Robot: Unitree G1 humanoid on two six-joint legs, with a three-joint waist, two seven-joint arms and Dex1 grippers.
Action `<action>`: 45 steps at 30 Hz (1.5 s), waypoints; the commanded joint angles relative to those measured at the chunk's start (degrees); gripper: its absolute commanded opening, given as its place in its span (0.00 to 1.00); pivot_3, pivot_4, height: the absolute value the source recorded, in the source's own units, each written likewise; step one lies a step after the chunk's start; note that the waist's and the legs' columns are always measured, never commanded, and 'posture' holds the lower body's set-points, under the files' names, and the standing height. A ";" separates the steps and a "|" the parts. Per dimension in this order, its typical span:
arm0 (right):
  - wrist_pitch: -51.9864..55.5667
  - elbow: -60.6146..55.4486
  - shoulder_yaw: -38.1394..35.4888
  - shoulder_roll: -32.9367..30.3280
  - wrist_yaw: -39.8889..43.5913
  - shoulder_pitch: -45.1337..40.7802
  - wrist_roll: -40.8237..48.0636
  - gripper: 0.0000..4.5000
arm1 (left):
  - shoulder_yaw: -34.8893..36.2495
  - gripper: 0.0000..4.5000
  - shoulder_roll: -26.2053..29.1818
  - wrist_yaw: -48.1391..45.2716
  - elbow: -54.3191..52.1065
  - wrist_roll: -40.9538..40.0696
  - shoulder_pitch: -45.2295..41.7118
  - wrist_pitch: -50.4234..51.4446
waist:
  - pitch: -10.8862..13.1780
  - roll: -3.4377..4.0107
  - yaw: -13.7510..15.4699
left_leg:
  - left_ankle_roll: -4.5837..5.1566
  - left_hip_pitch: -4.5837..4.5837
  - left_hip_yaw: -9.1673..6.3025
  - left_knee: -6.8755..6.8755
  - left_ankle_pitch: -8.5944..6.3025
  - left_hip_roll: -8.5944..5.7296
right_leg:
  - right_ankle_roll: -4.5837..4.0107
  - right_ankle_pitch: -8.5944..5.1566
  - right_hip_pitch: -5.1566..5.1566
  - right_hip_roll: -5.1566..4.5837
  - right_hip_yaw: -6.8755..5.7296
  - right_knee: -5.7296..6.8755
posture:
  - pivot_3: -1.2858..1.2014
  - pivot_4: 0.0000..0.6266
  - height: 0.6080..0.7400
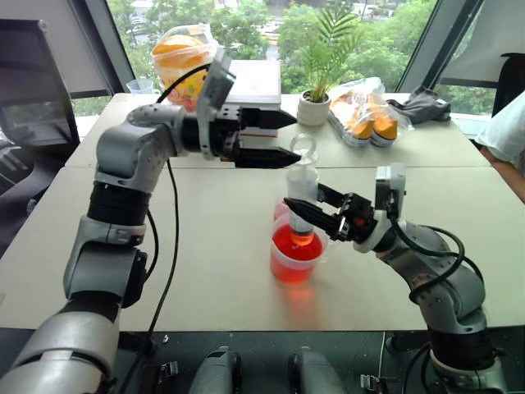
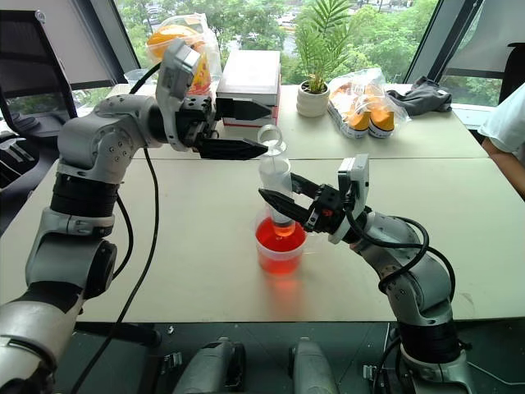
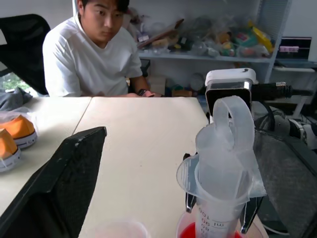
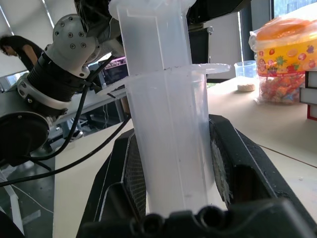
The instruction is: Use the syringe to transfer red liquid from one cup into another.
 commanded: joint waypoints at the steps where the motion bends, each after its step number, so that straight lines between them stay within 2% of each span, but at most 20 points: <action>1: 0.78 -4.39 -2.62 -0.54 -1.51 -2.67 3.88 0.32 | 2.57 0.99 1.88 0.09 -1.21 -0.07 0.19 -0.33 | 0.00 0.00 -0.01 | 0.00 0.00 0.00 0.00 0.00 0.00 | 0.00 0.00 0.00 0.00 0.00 0.01 | 0.52 0.24 1.00; 6: 4.34 -3.65 -4.41 -1.24 -4.06 -7.41 8.30 0.32 | 4.66 0.99 4.92 1.43 -1.45 -0.65 1.45 1.34 | 0.00 0.00 -0.10 | 0.00 0.01 0.00 0.00 0.00 0.00 | 0.00 0.00 0.00 -0.01 0.00 0.02 | 0.52 0.24 1.00; 10: 5.04 3.33 -6.42 -0.36 -6.28 -16.10 9.78 0.32 | 5.86 0.99 6.07 3.23 -2.85 -0.52 3.15 1.88 | 0.00 0.00 -0.11 | 0.00 0.01 0.02 0.01 0.00 0.00 | 0.00 0.00 -0.03 -0.04 0.01 0.07 | 0.52 0.24 1.00; 13: 2.93 9.32 -5.98 -0.52 -4.82 -20.20 6.76 0.32 | 6.09 0.99 5.88 4.26 -3.79 -0.66 3.97 2.13 | 0.00 0.00 0.18 | 0.00 0.00 0.01 0.01 0.00 0.00 | 0.00 0.00 -0.02 -0.05 -0.01 0.06 | 0.52 0.24 1.00; 17: -7.07 25.50 -1.92 2.69 0.19 -25.89 -2.25 0.32 | 5.74 0.99 4.40 7.03 -4.68 0.76 4.73 0.68 | 0.00 0.00 -0.13 | 0.00 -0.01 0.07 0.00 0.00 -0.03 | 0.00 0.00 -0.02 -0.07 0.01 0.00 | 0.52 0.24 1.00; 24: -16.69 36.31 -0.03 7.19 5.35 -24.05 -8.63 0.32 | 4.36 0.99 0.68 10.03 -1.67 3.53 1.45 -2.21 | 0.00 0.00 0.01 | -0.01 -0.07 0.05 -0.07 0.01 -0.01 | 0.01 0.00 -0.12 -0.04 0.00 0.00 | 0.52 0.24 1.00; 39: -18.95 36.40 0.34 8.36 6.52 -21.07 -12.43 0.32 | 3.30 0.99 -8.88 10.00 18.22 10.04 -10.82 -12.59 | 0.00 0.00 -0.15 | -0.03 -0.05 0.08 -0.05 0.02 -0.01 | 0.01 0.01 -0.12 -0.03 0.01 0.04 | 0.52 0.24 1.00; 42: -18.73 36.11 0.32 8.42 6.53 -20.91 -12.51 0.32 | 3.26 0.81 -9.89 9.66 20.52 10.84 -11.57 -13.42 | 0.00 0.00 -0.14 | -0.03 -0.05 0.08 -0.05 0.02 -0.01 | 0.01 0.01 -0.12 -0.03 0.01 0.04 | 0.52 0.24 1.00; 45: -18.73 36.09 0.29 8.36 6.67 -20.93 -12.80 0.32 | 3.25 0.49 -10.17 8.91 21.24 11.19 -11.68 -13.81 | 0.00 0.00 -0.17 | -0.03 -0.05 0.08 -0.05 0.02 -0.01 | 0.01 0.01 -0.12 -0.03 0.01 0.04 | 0.52 0.24 1.00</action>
